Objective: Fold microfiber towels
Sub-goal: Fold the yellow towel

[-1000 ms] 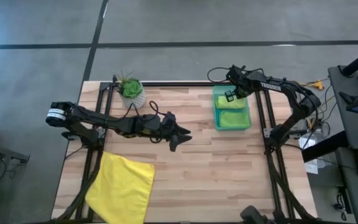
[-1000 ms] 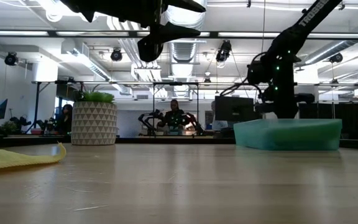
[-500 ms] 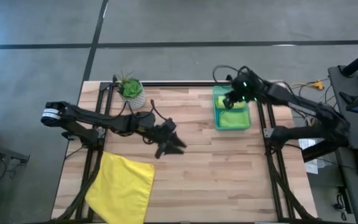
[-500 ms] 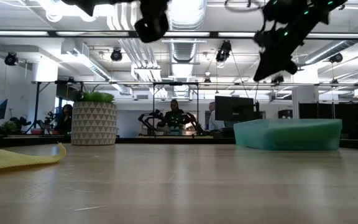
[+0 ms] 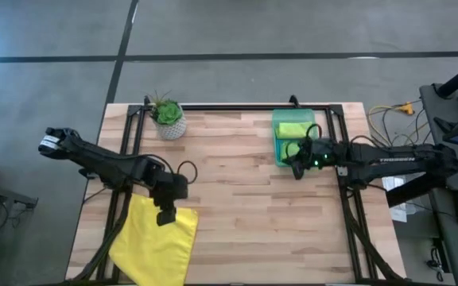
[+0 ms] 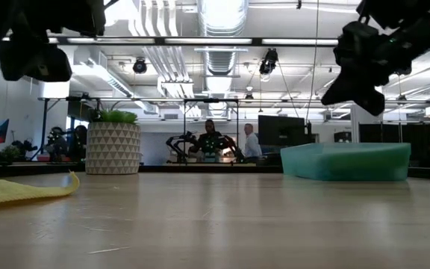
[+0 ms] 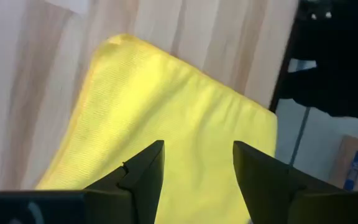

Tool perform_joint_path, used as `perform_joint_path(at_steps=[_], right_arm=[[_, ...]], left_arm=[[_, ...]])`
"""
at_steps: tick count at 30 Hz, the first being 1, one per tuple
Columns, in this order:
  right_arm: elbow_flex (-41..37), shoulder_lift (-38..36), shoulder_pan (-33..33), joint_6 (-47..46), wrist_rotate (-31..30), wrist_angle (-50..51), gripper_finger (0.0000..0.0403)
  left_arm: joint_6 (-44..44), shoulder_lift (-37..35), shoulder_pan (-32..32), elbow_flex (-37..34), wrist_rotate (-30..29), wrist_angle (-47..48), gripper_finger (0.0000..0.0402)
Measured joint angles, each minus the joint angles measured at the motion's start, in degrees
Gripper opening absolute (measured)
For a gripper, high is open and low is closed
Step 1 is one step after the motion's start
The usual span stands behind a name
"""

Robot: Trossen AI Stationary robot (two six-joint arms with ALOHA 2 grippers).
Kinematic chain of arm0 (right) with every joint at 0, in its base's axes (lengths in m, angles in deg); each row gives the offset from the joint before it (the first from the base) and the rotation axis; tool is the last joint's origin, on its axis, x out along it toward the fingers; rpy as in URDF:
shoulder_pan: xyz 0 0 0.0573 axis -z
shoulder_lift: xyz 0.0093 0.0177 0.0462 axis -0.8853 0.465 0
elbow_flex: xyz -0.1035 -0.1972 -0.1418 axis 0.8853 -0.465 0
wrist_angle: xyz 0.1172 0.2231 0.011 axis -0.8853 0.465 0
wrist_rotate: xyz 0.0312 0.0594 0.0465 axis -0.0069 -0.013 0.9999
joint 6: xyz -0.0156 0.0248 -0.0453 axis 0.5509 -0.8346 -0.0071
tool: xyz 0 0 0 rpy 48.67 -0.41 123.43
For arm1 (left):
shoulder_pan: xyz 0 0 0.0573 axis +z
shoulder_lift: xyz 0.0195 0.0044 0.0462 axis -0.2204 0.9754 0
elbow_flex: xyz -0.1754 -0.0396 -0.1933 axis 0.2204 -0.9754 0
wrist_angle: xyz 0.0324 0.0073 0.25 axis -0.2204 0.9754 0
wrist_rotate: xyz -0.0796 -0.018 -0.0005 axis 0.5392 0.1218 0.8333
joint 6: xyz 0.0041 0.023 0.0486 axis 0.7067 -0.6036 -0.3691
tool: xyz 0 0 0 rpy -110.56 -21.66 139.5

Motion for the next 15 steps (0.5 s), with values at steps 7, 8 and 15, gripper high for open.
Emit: perform_joint_path(at_steps=[7,8,15], right_arm=[[-2.48,1.75,-3.18,0.0,-4.61,-5.96,0.0009],[-2.48,1.91,-3.19,0.6,-4.62,-6.54,0.0009],[-2.48,1.13,-3.21,2.13,-4.13,-7.87,0.0009]], left_arm=[[-6.57,5.9,1.07,-2.16,-2.41,-10.58,0.0176],[-9.87,7.77,1.07,-2.16,-3.48,-11.21,0.0176],[-26.21,19.08,1.18,-0.05,-10.83,-11.55,0.0176]])
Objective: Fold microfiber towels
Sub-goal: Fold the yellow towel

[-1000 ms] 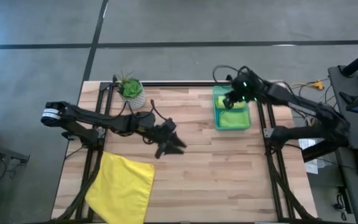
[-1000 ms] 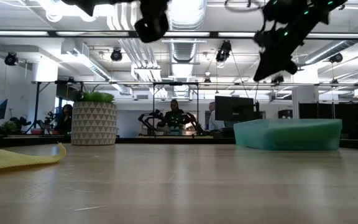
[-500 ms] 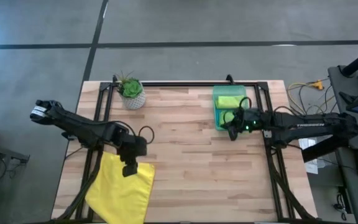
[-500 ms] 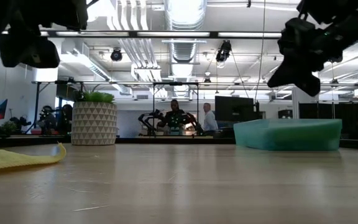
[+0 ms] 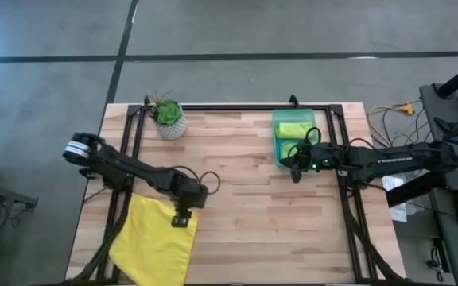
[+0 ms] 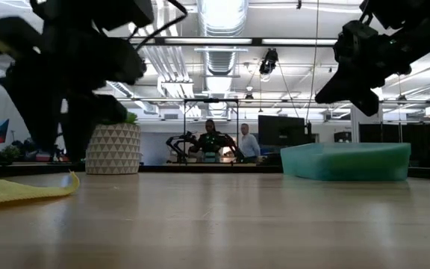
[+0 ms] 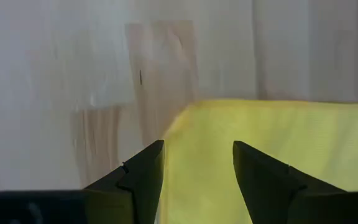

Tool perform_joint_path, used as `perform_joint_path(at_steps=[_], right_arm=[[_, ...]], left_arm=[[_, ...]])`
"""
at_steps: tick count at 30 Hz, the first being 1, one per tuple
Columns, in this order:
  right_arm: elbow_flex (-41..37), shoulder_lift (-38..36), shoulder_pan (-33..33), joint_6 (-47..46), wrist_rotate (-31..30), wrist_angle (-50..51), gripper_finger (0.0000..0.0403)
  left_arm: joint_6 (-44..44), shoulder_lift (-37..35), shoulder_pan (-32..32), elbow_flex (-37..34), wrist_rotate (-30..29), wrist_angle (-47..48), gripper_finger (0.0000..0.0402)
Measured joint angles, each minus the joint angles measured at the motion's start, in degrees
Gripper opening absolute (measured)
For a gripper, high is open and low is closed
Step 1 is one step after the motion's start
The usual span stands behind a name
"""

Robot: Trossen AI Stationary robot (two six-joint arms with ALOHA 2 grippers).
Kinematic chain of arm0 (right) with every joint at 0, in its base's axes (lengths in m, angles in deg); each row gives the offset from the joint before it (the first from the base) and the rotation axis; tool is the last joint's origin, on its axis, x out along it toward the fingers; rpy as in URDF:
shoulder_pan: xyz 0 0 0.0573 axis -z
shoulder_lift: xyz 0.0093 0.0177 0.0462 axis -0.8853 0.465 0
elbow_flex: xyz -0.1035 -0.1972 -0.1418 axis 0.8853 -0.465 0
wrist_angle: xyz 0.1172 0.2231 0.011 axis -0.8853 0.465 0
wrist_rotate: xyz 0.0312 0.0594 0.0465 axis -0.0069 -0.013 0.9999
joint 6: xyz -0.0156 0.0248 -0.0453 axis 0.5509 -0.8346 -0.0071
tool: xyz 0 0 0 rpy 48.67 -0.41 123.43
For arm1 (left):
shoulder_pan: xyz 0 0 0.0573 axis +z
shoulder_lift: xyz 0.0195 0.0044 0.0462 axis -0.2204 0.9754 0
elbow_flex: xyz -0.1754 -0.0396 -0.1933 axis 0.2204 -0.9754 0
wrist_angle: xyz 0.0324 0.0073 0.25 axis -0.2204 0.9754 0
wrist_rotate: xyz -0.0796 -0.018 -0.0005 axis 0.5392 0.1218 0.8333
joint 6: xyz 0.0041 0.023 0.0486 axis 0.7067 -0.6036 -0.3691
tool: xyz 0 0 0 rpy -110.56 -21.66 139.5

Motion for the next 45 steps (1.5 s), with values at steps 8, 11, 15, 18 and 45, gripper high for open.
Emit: perform_joint_path(at_steps=[8,11,15,18,45], right_arm=[[-0.02,-1.69,0.0,0.74,3.24,0.24,0.0009],[-0.02,-2.21,0.0,0.77,3.24,0.45,0.0009],[-0.02,-2.75,0.0,1.3,4.3,0.89,0.0009],[-0.02,-2.71,0.0,1.56,5.83,0.94,0.0009],[-0.04,-2.55,-0.23,-0.81,15.06,-2.49,0.0009]], left_arm=[[-5.82,7.38,0.05,3.51,-0.27,-0.1,0.0176],[-6.96,9.47,-0.02,3.64,-0.3,-0.01,0.0176],[-6.81,10.93,0.01,3.89,-0.44,0.16,0.0158],[-6.78,10.84,0.07,3.9,-1.04,0.35,0.0099],[3.95,25.23,29.44,24.17,-4.5,-12.31,0.0]])
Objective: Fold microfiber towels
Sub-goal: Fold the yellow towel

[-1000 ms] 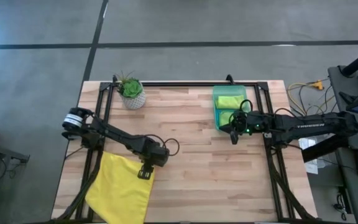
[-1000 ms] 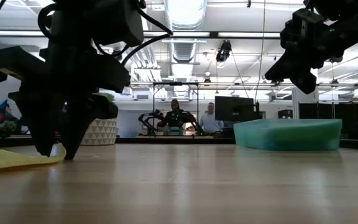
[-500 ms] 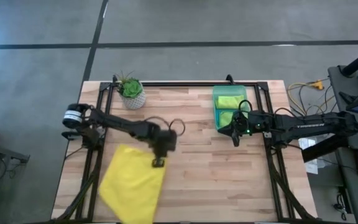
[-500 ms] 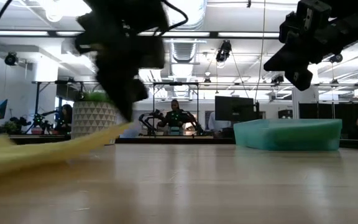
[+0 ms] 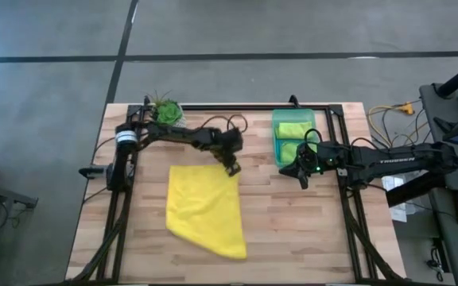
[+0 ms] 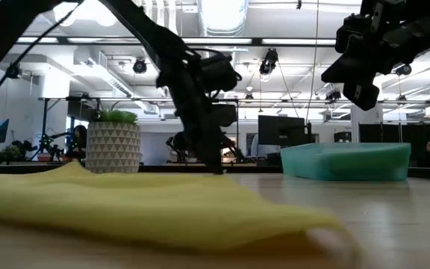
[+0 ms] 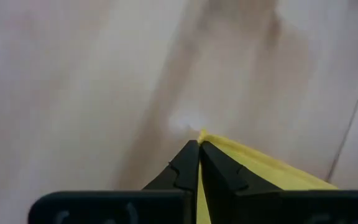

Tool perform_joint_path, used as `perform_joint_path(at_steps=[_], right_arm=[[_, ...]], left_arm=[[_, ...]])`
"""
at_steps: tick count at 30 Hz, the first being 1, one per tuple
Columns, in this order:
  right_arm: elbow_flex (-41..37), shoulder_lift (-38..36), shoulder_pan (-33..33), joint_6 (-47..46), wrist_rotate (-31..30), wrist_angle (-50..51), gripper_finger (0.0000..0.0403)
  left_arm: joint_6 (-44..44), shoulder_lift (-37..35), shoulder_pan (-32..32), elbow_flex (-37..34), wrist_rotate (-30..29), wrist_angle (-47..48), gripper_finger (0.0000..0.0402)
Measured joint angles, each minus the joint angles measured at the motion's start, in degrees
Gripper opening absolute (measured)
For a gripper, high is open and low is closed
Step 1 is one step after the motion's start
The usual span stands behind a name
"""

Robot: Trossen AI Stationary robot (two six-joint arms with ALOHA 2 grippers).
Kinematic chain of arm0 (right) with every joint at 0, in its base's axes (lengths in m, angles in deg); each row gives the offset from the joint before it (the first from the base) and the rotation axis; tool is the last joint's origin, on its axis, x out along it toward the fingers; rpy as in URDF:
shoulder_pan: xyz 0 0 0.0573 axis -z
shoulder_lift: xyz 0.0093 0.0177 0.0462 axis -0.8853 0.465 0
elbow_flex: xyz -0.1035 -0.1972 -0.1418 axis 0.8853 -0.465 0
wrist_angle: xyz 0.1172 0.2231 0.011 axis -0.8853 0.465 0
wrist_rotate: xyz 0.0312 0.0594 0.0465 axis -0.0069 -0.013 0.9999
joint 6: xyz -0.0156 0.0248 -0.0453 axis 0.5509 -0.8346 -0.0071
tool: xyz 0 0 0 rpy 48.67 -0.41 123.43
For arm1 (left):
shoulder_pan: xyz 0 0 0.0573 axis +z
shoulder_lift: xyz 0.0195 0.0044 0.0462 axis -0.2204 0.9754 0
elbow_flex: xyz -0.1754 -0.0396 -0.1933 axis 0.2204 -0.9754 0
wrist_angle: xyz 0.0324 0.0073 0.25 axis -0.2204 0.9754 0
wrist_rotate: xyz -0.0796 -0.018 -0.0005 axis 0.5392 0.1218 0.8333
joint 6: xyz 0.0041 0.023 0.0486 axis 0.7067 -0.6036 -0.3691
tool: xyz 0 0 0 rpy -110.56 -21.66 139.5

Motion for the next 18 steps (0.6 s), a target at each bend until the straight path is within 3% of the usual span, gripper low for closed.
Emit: perform_joint_path(at_steps=[9,18], right_arm=[[-0.02,0.08,-0.37,-1.49,-0.02,0.05,0.0009],[-0.02,0.79,-0.36,-1.49,-0.44,-1.65,0.0009]], left_arm=[[-3.08,1.93,3.42,9.45,1.82,-7.47,0.0],[-10.96,-4.16,6.35,12.91,3.44,-9.34,0.001]])
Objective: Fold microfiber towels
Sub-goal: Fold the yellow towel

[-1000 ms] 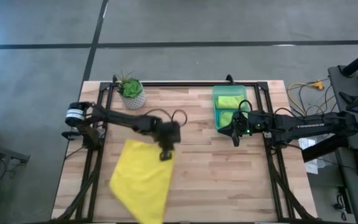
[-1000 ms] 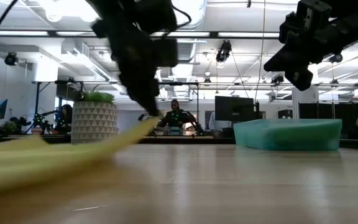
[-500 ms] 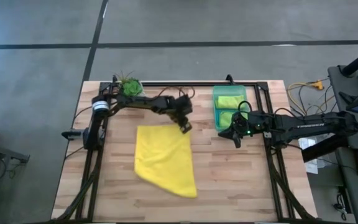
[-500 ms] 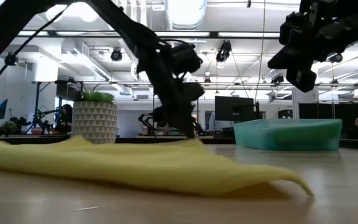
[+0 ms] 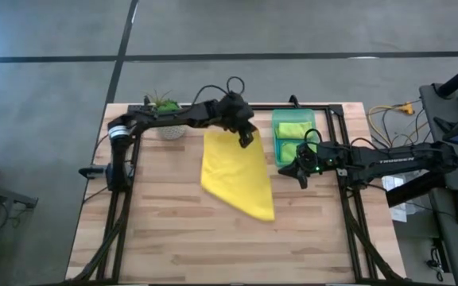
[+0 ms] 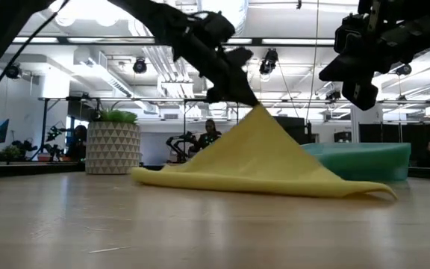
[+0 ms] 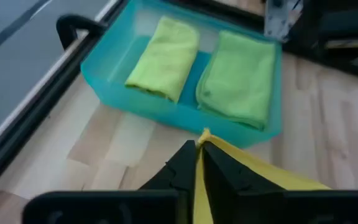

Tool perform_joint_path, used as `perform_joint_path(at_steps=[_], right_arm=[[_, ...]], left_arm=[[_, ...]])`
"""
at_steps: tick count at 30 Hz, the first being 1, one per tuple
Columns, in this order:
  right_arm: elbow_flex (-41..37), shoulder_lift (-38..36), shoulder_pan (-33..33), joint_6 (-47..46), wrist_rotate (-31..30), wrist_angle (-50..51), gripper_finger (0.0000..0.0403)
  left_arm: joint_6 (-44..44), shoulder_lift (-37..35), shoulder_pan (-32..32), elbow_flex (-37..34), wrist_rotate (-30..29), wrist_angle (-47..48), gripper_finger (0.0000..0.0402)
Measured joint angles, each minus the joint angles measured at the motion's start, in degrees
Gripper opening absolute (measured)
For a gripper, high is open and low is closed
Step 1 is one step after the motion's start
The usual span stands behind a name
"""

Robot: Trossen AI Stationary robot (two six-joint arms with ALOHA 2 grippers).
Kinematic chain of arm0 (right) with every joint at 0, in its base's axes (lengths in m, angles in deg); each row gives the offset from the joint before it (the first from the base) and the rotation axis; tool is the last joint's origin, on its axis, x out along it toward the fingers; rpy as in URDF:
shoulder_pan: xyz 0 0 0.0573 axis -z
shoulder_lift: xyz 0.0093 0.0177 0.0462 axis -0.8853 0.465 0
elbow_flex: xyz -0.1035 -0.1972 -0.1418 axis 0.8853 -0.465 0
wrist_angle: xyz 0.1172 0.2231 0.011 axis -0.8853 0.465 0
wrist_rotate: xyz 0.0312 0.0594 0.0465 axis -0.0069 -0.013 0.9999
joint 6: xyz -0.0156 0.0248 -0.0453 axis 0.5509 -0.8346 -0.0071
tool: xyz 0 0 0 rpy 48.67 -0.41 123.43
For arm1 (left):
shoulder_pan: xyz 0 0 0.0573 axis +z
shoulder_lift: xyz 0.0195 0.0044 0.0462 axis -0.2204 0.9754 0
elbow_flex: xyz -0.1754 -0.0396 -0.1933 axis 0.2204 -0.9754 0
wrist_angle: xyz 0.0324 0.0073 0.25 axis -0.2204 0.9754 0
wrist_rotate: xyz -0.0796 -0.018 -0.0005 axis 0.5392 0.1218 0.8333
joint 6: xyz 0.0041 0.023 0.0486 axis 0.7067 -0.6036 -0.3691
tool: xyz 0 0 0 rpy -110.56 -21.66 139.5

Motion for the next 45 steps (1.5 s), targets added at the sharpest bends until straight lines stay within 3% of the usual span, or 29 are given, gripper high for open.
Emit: perform_joint_path(at_steps=[7,14,18,26,28,33,35,39,45], right_arm=[[0.0,0.11,0.0,0.02,-0.09,-1.23,0.0009],[0.0,1.16,0.0,0.02,-3.97,-6.07,0.0009],[0.02,1.12,0.0,-0.11,-4.54,-9.01,0.0009],[0.44,1.05,-0.22,-2.67,-2.61,-8.95,0.0009],[0.44,1.05,-0.72,-3.44,-2.25,-8.95,0.0009],[0.44,1.03,-2.32,-5.26,-0.92,-8.68,0.0009],[0.44,1.03,-3.15,-5.59,-0.87,-8.39,0.0009],[0.44,1.01,-4.35,-5.62,-0.87,-8.21,0.0009],[0.44,1.01,-5.14,-6.03,-0.91,-8.09,0.0009]], left_arm=[[3.42,-5.87,1.13,-1.48,1.65,1.74,0.0066],[3.95,-9.29,0.92,-1.48,3.06,1.84,0.0009],[-3.66,-7.87,0.31,-1.5,4.64,5.51,0.0019],[-26.75,-1.1,-2.68,-1.7,4.49,11.4,0.0114],[-33.24,0.77,-3.84,-1.7,2.35,11.98,0.0142],[-48.87,4.16,-6.92,-1.43,-14.95,11.56,0.0192],[-55.74,5.29,-7.48,-1.31,-18.95,11.09,0.0199],[-62.79,7.29,-7.94,-1.29,-20.01,11.76,0.0201],[-63.13,9.22,-7.96,-1.15,-20.53,11.76,0.0201]])
